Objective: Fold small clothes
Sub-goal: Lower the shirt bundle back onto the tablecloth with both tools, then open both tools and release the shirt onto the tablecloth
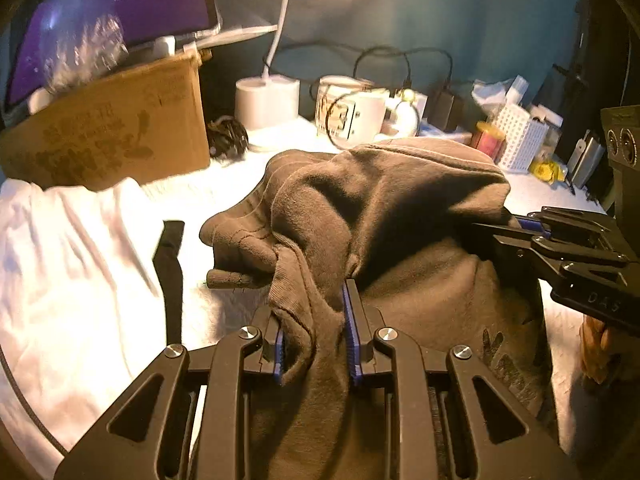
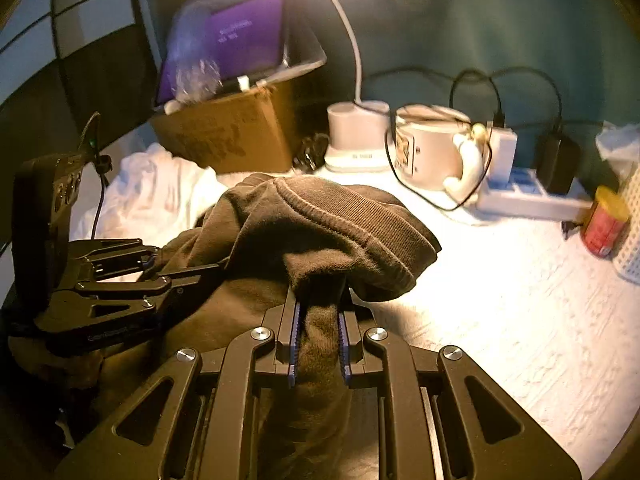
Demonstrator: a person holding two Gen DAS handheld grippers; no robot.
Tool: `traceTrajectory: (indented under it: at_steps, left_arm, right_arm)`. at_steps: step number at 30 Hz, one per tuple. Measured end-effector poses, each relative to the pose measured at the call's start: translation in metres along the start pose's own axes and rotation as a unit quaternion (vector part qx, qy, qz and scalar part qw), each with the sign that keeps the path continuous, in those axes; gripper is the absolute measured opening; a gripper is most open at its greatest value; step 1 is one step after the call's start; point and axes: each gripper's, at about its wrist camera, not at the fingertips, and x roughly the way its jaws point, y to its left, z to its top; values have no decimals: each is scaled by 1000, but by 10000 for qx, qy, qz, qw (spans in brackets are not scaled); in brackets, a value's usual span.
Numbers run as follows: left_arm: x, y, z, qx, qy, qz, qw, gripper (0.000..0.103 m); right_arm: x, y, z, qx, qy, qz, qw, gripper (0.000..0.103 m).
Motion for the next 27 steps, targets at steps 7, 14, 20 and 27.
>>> traceTrajectory:
  at_steps: [7, 14, 20, 27]
  left_arm:
    - [20, 9, 0, -141, 333, -93, 9993, 25]
    - [26, 15, 5, -237, 449, -230, 9984, 30]
    - [25, 20, 16, -316, 397, -219, 9985, 30]
    - [34, 24, 21, -275, 463, -251, 9982, 30]
  right_arm:
    - [31, -21, -12, 298, 385, 77, 9988, 17]
    - [45, -43, -11, 847, 579, 454, 9937, 28]
    - [47, -49, -7, 1065, 572, 500, 9914, 31]
    - [45, -67, -3, 1604, 548, 379, 9848, 44]
